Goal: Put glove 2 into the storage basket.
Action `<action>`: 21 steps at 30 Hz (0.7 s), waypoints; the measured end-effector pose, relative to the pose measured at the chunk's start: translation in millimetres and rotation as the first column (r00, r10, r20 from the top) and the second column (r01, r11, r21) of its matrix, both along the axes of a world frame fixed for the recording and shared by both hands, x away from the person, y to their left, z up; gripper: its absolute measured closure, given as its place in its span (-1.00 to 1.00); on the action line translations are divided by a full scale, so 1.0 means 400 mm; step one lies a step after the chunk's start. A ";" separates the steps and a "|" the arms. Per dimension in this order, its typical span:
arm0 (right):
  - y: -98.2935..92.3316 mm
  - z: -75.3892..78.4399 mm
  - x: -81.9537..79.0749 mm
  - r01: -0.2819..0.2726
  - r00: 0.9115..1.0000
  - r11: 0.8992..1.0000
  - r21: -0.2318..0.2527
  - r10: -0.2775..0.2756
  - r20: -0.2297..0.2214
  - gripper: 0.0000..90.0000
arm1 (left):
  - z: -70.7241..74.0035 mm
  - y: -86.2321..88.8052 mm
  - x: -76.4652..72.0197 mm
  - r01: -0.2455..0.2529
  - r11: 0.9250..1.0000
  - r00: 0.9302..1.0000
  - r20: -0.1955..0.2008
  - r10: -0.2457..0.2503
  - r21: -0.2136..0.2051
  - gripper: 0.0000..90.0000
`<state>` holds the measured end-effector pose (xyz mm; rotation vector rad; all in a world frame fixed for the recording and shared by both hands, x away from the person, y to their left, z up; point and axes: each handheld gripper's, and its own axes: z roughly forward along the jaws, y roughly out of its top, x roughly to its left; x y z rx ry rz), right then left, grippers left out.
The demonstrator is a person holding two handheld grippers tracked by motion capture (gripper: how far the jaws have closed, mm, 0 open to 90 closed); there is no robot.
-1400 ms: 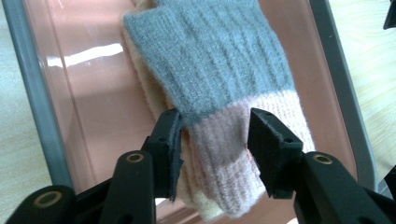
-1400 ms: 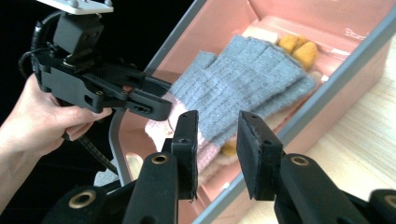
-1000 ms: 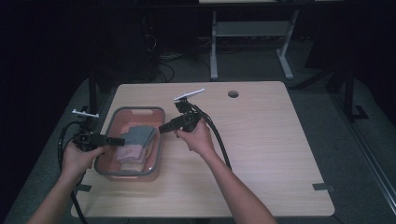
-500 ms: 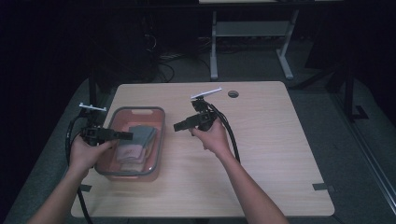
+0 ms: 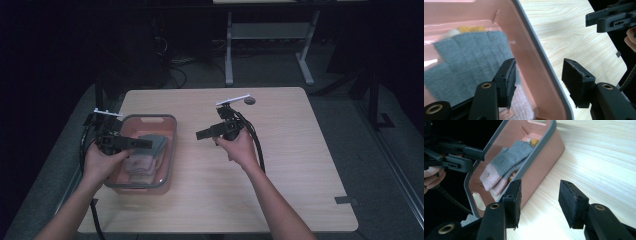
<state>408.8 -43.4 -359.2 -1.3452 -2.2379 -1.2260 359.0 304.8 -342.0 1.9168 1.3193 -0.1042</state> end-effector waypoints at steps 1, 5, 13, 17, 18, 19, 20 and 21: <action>-0.004 0.001 0.000 0.002 1.000 1.000 -0.002 -0.002 -0.002 0.17 | 0.001 -0.006 0.001 0.004 1.000 1.000 0.002 -0.004 0.001 -0.01; -0.029 0.005 -0.003 0.018 1.000 1.000 -0.007 -0.018 0.004 0.15 | 0.004 -0.023 0.001 0.014 1.000 1.000 0.010 -0.014 -0.006 -0.05; -0.074 0.006 -0.016 0.041 0.999 0.999 -0.013 -0.041 0.018 0.10 | 0.012 -0.069 0.004 0.050 0.999 0.998 0.029 -0.050 -0.007 -0.10; -0.101 0.005 -0.021 0.055 0.998 0.998 -0.017 -0.055 0.025 0.07 | 0.014 -0.097 0.003 0.075 0.997 0.997 0.035 -0.075 -0.005 -0.11; -0.108 0.005 -0.022 0.060 0.998 0.998 -0.018 -0.060 0.023 0.07 | 0.015 -0.102 0.003 0.081 0.997 0.996 0.038 -0.081 -0.001 -0.11; -0.114 0.004 -0.023 0.064 0.998 0.998 -0.017 -0.064 0.024 0.06 | 0.015 -0.110 0.003 0.086 0.996 0.996 0.039 -0.085 -0.007 -0.11; -0.122 0.004 -0.024 0.068 0.997 0.997 -0.022 -0.068 0.022 0.06 | 0.015 -0.115 0.004 0.091 0.996 0.995 0.037 -0.090 -0.012 -0.12; -0.127 0.005 -0.026 0.075 0.997 0.997 -0.024 -0.074 0.016 0.05 | 0.014 -0.124 0.004 0.094 0.996 0.995 0.038 -0.093 -0.013 -0.12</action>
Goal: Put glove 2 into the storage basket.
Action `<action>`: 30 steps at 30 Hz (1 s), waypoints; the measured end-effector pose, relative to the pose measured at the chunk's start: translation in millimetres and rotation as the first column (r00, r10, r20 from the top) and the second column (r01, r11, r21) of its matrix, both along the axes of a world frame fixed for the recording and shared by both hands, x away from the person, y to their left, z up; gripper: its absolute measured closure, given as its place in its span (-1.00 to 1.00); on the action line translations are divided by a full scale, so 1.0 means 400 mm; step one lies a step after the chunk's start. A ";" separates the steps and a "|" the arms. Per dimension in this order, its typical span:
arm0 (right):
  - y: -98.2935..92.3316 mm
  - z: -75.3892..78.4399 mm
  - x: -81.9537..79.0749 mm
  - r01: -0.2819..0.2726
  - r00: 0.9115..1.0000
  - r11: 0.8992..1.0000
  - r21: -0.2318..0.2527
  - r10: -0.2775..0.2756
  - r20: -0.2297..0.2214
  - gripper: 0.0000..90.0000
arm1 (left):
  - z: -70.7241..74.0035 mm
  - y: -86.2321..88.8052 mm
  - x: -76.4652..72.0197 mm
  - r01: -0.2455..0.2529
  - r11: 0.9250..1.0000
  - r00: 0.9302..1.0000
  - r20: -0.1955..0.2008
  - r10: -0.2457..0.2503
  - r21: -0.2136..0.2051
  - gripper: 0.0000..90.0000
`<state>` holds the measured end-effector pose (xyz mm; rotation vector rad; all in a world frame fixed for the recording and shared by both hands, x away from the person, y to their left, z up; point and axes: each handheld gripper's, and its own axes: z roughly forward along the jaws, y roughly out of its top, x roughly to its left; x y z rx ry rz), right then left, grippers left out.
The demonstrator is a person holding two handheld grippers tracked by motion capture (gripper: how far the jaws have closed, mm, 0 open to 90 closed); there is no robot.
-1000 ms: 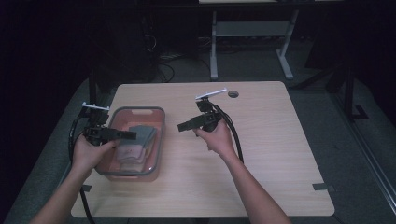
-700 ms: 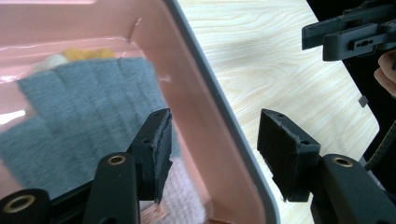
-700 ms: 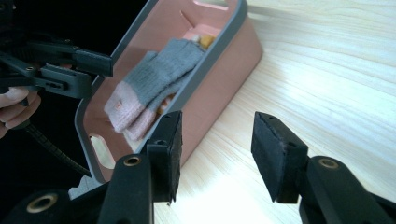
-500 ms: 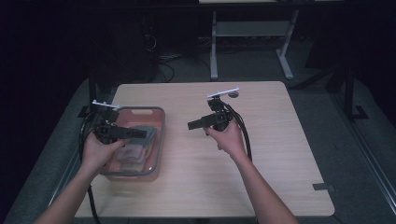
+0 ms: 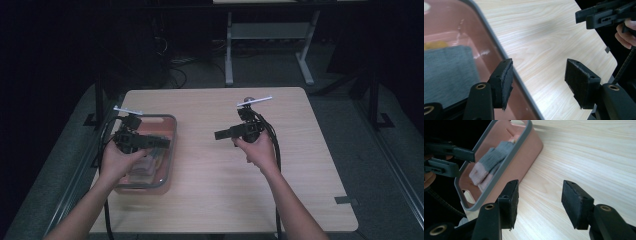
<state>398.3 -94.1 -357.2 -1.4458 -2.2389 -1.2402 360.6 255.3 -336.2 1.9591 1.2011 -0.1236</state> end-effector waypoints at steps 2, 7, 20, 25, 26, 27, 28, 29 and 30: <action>-0.013 0.002 -0.002 0.008 1.000 1.000 0.004 -0.008 0.006 0.05 | 0.000 -0.011 0.001 0.019 1.000 1.000 -0.003 -0.019 0.002 -0.13; -0.041 0.006 -0.009 0.027 1.000 1.000 -0.003 -0.027 0.012 0.02 | 0.001 -0.039 0.001 0.038 0.999 0.999 -0.002 -0.038 -0.008 -0.15; -0.096 -0.011 -0.022 0.058 0.998 0.998 -0.020 -0.058 0.011 -0.02 | 0.001 -0.096 -0.006 0.081 0.996 0.997 -0.001 -0.081 -0.042 -0.18; -0.122 -0.014 -0.030 0.076 0.997 0.997 -0.029 -0.076 0.011 -0.04 | 0.000 -0.125 -0.013 0.112 0.993 0.994 0.007 -0.112 -0.043 -0.20; -0.126 -0.014 -0.031 0.078 0.997 0.997 -0.029 -0.077 0.012 -0.04 | 0.000 -0.130 -0.014 0.115 0.992 0.993 0.007 -0.115 -0.044 -0.20; -0.130 -0.015 -0.033 0.079 0.997 0.996 -0.033 -0.079 0.010 -0.04 | -0.001 -0.135 -0.015 0.118 0.992 0.993 0.008 -0.118 -0.044 -0.20; -0.135 -0.017 -0.035 0.083 0.997 0.996 -0.035 -0.082 0.011 -0.04 | -0.001 -0.135 -0.015 0.118 0.992 0.993 0.008 -0.118 -0.044 -0.20; -0.139 -0.018 -0.037 0.089 0.996 0.995 -0.038 -0.089 0.003 -0.04 | -0.002 -0.144 -0.016 0.128 0.991 0.992 0.008 -0.127 -0.042 -0.21; -0.145 -0.021 -0.038 0.089 0.996 0.995 -0.040 -0.089 0.008 -0.05 | -0.003 -0.148 -0.017 0.130 0.991 0.992 0.008 -0.130 -0.043 -0.21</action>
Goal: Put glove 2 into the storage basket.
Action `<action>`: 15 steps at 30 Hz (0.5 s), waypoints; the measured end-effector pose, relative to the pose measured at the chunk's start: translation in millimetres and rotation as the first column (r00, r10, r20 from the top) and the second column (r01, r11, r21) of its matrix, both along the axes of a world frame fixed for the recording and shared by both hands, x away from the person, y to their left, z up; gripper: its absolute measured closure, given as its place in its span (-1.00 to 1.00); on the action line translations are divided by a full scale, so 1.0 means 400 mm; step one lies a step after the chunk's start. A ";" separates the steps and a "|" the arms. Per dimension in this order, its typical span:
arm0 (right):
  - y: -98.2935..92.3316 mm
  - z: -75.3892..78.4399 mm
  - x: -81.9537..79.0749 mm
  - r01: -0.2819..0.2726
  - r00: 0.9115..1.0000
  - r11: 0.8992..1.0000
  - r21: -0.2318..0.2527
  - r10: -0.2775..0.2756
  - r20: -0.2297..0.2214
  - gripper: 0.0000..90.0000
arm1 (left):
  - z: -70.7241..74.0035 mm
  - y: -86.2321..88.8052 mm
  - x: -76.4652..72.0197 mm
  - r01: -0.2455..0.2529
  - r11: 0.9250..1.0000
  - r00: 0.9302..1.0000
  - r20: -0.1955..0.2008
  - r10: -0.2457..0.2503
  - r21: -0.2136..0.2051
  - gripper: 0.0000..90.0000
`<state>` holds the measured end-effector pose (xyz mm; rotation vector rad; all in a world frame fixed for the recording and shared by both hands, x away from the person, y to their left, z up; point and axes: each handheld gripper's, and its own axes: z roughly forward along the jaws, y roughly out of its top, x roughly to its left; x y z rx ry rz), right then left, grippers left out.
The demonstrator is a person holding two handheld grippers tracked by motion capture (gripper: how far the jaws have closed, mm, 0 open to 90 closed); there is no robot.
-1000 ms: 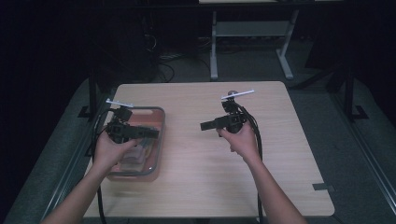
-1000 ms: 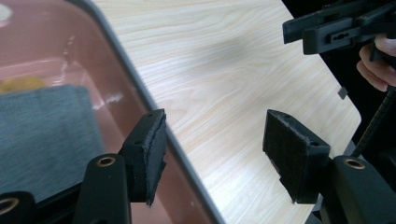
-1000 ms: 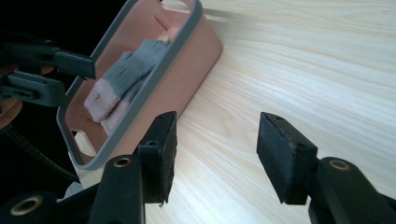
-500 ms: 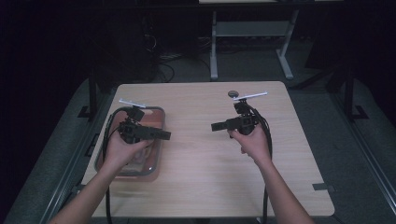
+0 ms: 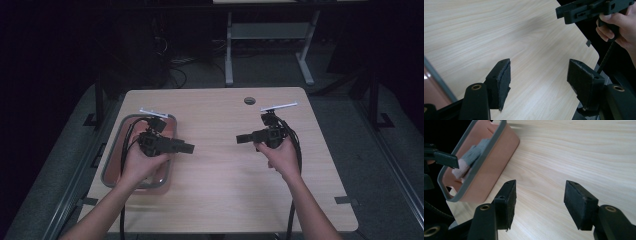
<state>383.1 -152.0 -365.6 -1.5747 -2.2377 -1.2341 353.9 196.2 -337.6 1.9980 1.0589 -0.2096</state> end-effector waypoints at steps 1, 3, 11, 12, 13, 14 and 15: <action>-0.005 -0.002 -0.002 0.005 1.000 1.000 0.000 -0.005 -0.004 -0.05 | -0.001 -0.002 0.000 0.004 1.000 1.000 0.000 -0.004 -0.001 -0.21; -0.016 -0.007 -0.004 0.011 1.000 1.000 -0.004 -0.011 -0.001 -0.06 | -0.004 -0.010 -0.001 0.007 1.000 1.000 -0.001 -0.007 -0.001 -0.21; -0.055 -0.017 -0.017 0.033 0.999 0.999 -0.018 -0.033 -0.008 -0.08 | -0.004 -0.033 -0.009 0.028 1.000 1.000 0.002 -0.028 -0.005 -0.22; -0.059 -0.019 -0.019 0.035 0.999 0.999 -0.020 -0.035 -0.010 -0.09 | -0.004 -0.042 -0.013 0.037 0.999 0.999 0.003 -0.037 -0.007 -0.22; -0.065 -0.021 -0.020 0.038 0.999 0.999 -0.022 -0.038 -0.012 -0.09 | -0.004 -0.046 -0.015 0.038 0.999 0.999 0.003 -0.038 -0.008 -0.22; -0.071 -0.025 -0.022 0.036 0.999 0.999 -0.026 -0.036 -0.009 -0.09 | -0.004 -0.050 -0.018 0.040 0.999 0.999 0.000 -0.040 -0.009 -0.23; -0.075 -0.027 -0.024 0.041 0.999 0.999 -0.024 -0.041 -0.012 -0.09 | -0.004 -0.052 -0.018 0.050 0.999 0.999 0.005 -0.050 -0.007 -0.23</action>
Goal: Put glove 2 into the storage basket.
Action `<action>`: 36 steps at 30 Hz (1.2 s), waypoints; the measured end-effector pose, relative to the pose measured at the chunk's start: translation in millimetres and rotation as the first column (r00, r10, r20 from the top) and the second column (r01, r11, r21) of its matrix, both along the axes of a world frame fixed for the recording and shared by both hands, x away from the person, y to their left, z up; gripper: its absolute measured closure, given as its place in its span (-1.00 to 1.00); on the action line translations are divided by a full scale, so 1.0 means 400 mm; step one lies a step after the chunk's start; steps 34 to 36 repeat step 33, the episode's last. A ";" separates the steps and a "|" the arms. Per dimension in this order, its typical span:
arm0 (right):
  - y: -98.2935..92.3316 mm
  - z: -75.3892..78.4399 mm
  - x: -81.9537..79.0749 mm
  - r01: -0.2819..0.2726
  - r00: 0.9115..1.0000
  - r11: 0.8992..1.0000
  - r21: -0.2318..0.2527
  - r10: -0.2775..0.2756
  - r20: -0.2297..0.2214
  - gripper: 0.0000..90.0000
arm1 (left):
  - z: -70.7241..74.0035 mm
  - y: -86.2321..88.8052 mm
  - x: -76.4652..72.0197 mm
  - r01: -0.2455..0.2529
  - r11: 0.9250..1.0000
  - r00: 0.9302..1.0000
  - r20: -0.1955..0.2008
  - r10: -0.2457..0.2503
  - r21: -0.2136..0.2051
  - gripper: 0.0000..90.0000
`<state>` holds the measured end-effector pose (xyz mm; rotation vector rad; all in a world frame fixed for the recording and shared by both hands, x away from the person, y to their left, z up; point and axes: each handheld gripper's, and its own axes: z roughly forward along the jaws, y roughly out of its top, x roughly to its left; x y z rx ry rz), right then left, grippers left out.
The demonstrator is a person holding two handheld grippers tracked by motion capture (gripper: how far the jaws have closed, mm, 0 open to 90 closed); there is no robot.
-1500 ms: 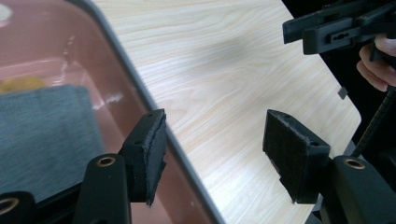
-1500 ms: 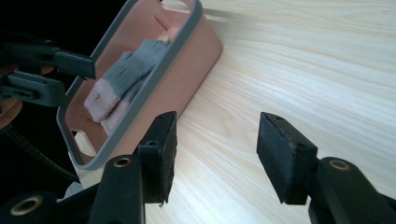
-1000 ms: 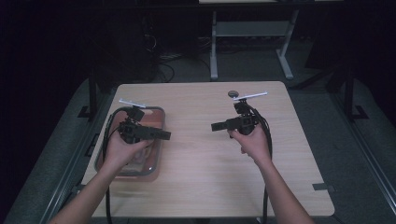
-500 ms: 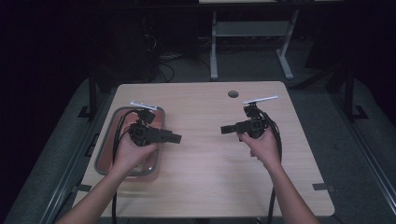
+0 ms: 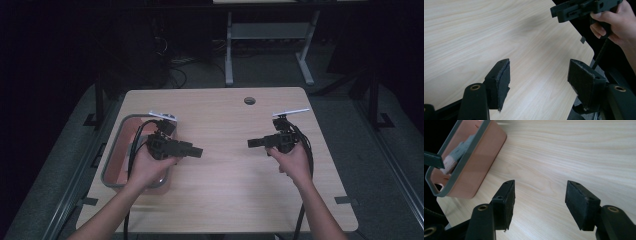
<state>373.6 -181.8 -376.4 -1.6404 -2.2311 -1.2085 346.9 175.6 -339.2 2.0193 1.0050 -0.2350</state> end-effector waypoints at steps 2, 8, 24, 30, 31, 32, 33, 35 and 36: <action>-0.009 -0.004 -0.004 0.006 1.000 1.000 -0.005 -0.006 -0.004 -0.10 | -0.001 -0.009 -0.004 0.001 1.000 1.000 -0.007 -0.001 -0.007 -0.23; -0.025 -0.015 -0.012 0.018 1.000 1.000 -0.016 -0.018 -0.010 -0.11 | -0.007 -0.031 -0.015 0.025 1.000 1.000 -0.011 -0.025 -0.007 -0.23; -0.073 -0.058 -0.058 0.032 0.999 0.999 -0.035 -0.032 -0.019 -0.17 | -0.027 -0.073 -0.057 0.082 0.997 0.997 -0.009 -0.082 -0.013 -0.27; -0.091 -0.074 -0.094 0.035 0.999 0.999 -0.036 -0.036 -0.018 -0.18 | -0.034 -0.081 -0.085 0.089 0.996 0.996 0.007 -0.089 -0.021 -0.29; -0.093 -0.076 -0.101 0.042 0.999 0.998 -0.036 -0.043 -0.016 -0.19 | -0.037 -0.083 -0.092 0.093 0.995 0.996 0.011 -0.093 -0.021 -0.29; -0.099 -0.081 -0.112 0.042 0.999 0.998 -0.041 -0.043 -0.009 -0.20 | -0.041 -0.085 -0.098 0.095 0.995 0.995 0.013 -0.095 -0.026 -0.29; -0.099 -0.081 -0.112 0.042 0.999 0.998 -0.041 -0.043 -0.009 -0.20 | -0.041 -0.085 -0.098 0.095 0.995 0.995 0.013 -0.095 -0.026 -0.29; -0.099 -0.081 -0.112 0.042 0.999 0.998 -0.041 -0.043 -0.009 -0.20 | -0.041 -0.085 -0.098 0.095 0.995 0.995 0.013 -0.095 -0.026 -0.29; -0.099 -0.081 -0.112 0.042 0.999 0.998 -0.041 -0.043 -0.009 -0.20 | -0.041 -0.085 -0.098 0.095 0.995 0.995 0.013 -0.095 -0.026 -0.29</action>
